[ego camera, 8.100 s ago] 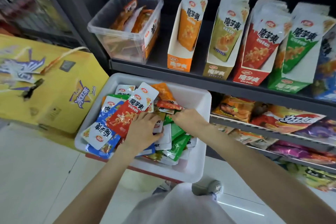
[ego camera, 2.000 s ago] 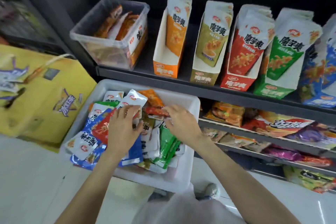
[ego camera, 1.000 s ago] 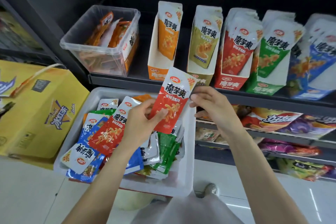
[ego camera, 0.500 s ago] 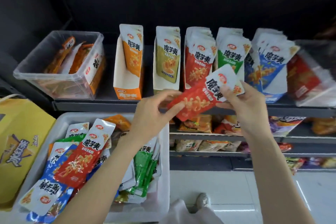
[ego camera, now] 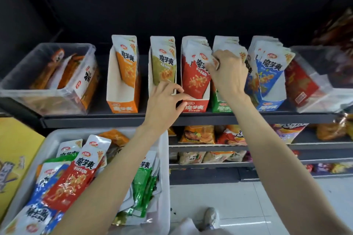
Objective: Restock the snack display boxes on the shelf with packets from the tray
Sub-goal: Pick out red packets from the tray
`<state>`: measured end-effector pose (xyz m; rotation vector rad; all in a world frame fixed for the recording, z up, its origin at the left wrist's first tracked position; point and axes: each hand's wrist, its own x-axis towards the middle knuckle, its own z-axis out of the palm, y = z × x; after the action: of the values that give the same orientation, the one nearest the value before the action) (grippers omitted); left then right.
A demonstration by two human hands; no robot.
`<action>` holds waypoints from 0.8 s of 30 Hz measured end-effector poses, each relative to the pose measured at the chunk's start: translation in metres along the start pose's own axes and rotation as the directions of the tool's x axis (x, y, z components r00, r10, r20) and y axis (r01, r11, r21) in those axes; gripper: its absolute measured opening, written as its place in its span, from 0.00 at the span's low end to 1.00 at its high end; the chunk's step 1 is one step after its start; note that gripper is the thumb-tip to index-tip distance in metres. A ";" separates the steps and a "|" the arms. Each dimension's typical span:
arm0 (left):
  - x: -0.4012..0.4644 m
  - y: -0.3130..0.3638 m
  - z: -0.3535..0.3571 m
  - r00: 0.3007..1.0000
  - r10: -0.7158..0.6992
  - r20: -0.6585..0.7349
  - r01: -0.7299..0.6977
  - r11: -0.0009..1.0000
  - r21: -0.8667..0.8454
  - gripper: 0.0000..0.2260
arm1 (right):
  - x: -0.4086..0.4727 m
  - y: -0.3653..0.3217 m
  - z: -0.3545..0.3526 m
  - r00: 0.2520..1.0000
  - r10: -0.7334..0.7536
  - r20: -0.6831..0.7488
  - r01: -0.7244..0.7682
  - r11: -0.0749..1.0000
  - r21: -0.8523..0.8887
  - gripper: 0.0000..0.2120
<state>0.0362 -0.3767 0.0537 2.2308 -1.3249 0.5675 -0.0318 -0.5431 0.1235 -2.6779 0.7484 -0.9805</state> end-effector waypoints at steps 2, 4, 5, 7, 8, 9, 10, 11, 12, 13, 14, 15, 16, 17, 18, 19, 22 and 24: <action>0.002 -0.001 -0.001 1.000 0.002 -0.003 -0.002 1.000 -0.018 0.07 | 0.000 0.000 0.006 0.999 0.009 0.051 -0.006 0.998 -0.061 0.13; 0.001 -0.001 -0.001 1.000 0.004 0.010 -0.004 1.000 -0.029 0.07 | 0.000 -0.002 0.008 0.996 0.039 0.077 -0.031 0.994 -0.109 0.17; 0.001 -0.002 -0.001 1.000 0.003 0.019 -0.003 1.000 -0.031 0.07 | 0.000 -0.004 0.008 0.995 0.066 0.073 -0.057 0.991 -0.121 0.18; 0.000 -0.002 0.000 0.999 0.001 0.033 0.000 1.000 -0.028 0.07 | -0.003 -0.005 0.006 0.992 0.120 0.043 -0.115 0.987 -0.109 0.20; -0.001 -0.002 0.000 0.999 -0.001 0.037 0.002 1.000 -0.028 0.08 | -0.006 -0.005 0.005 0.991 0.129 0.019 -0.127 0.989 -0.071 0.20; -0.002 -0.002 -0.001 0.999 -0.004 0.036 0.005 0.999 -0.032 0.09 | -0.011 -0.004 0.005 0.992 0.122 -0.011 -0.123 0.992 -0.023 0.19; -0.003 -0.001 -0.002 1.000 -0.009 0.027 0.010 0.999 -0.048 0.10 | -0.018 -0.004 0.004 0.993 0.107 -0.050 -0.105 0.994 0.027 0.19; -0.005 -0.001 -0.005 1.000 -0.020 0.004 0.020 0.997 -0.080 0.11 | -0.027 -0.005 0.002 0.992 0.090 -0.091 -0.083 0.993 0.081 0.18; -0.008 0.000 -0.010 0.998 -0.043 -0.037 0.037 0.991 -0.129 0.12 | -0.039 -0.008 -0.002 0.989 0.076 -0.126 -0.057 0.988 0.146 0.16; -0.014 0.001 -0.016 0.992 -0.081 -0.094 0.062 0.979 -0.193 0.12 | -0.053 -0.012 -0.005 0.987 0.064 -0.146 -0.030 0.974 0.224 0.14; -0.021 0.003 -0.024 0.978 -0.132 -0.162 0.086 0.961 -0.264 0.12 | -0.068 -0.018 -0.009 0.989 0.054 -0.137 -0.009 0.951 0.310 0.13; -0.032 0.003 -0.032 0.955 -0.189 -0.229 0.105 0.937 -0.334 0.11 | -0.083 -0.024 -0.013 0.995 0.042 -0.091 -0.003 0.921 0.390 0.11; -0.045 0.003 -0.040 0.927 -0.247 -0.283 0.122 0.910 -0.395 0.09 | -0.099 -0.031 -0.014 1.000 0.021 -0.010 -0.014 0.892 0.451 0.10; -0.059 0.001 -0.047 0.902 -0.301 -0.311 0.145 0.887 -0.438 0.08 | -0.114 -0.037 -0.012 0.996 -0.016 0.090 -0.030 0.873 0.487 0.09; -0.075 -0.003 -0.054 0.886 -0.348 -0.307 0.183 0.870 -0.458 0.08 | -0.127 -0.042 -0.007 0.978 -0.074 0.194 -0.034 0.864 0.502 0.08; -0.092 -0.009 -0.060 0.880 -0.388 -0.272 0.237 0.857 -0.458 0.08 | -0.139 -0.047 0.000 0.944 -0.149 0.293 -0.020 0.865 0.502 0.07; -0.144 -0.036 -0.071 0.878 -0.479 0.002 0.451 0.824 -0.344 0.12 | -0.165 -0.067 0.027 0.762 -0.338 0.552 0.058 0.885 0.461 0.08; -0.176 -0.053 -0.074 0.847 -0.491 0.202 0.524 0.836 -0.164 0.18 | -0.176 -0.080 0.045 0.651 -0.382 0.656 0.143 0.911 0.388 0.11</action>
<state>-0.0030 -0.1894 0.0025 2.3416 -0.7468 0.0533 -0.0857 -0.3825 0.0196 -2.5847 0.0152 0.0121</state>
